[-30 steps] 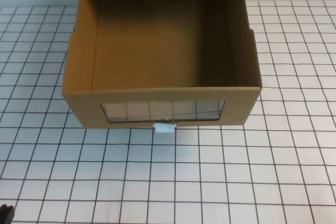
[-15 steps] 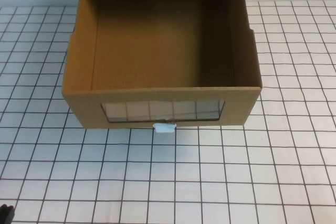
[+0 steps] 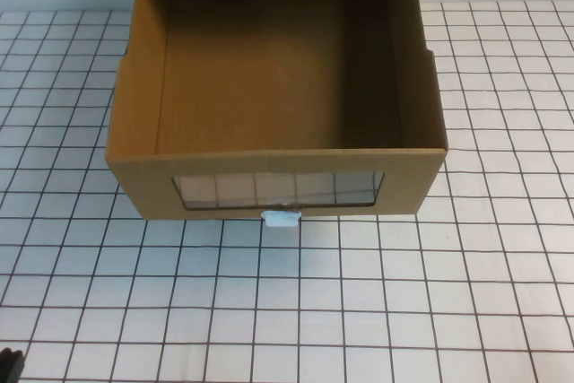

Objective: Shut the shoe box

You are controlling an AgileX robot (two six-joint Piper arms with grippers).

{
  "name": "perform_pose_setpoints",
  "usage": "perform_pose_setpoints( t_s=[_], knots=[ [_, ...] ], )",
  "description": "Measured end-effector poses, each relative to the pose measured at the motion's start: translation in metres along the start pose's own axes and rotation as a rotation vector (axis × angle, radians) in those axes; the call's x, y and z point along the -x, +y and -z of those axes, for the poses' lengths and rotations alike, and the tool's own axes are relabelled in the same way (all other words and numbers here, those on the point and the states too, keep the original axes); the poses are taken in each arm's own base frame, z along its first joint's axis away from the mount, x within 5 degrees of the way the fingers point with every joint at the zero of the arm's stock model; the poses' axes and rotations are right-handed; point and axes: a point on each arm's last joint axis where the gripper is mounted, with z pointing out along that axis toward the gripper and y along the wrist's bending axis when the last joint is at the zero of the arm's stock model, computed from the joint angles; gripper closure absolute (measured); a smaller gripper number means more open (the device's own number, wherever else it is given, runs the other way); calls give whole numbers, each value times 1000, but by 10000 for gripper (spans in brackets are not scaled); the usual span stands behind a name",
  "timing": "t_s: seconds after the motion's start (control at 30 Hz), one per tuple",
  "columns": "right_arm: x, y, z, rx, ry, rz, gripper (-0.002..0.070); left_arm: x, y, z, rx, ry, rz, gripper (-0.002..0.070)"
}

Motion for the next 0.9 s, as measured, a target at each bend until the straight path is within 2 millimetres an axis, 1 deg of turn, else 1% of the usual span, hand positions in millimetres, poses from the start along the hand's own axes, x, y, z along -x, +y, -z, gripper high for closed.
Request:
perform_pose_setpoints(
  t_s=[0.13, 0.3, 0.4, 0.5, 0.67, 0.77, 0.9],
  knots=[
    [7, 0, 0, 5, -81, 0, 689, 1, 0, 0, 1, -11, 0, 680],
    [23, 1, 3, 16, -260, 0, 689, 9, 1, 0, 12, -95, 0, 680],
    [35, 2, 7, 24, -389, 0, 690, 20, 2, 2, 27, -220, 0, 680],
    [46, 3, 12, 33, -526, 0, 690, 35, 4, 7, 48, -391, 0, 680],
    [62, 4, 24, 47, -747, 0, 689, 61, 7, 24, 89, -732, 0, 680],
    [65, 4, 28, 50, -803, 0, 690, 68, 8, 31, 104, -852, 0, 680],
    [66, 4, 29, 51, -820, 0, 690, 71, 9, 35, 109, -900, 4, 680]
  ],
)
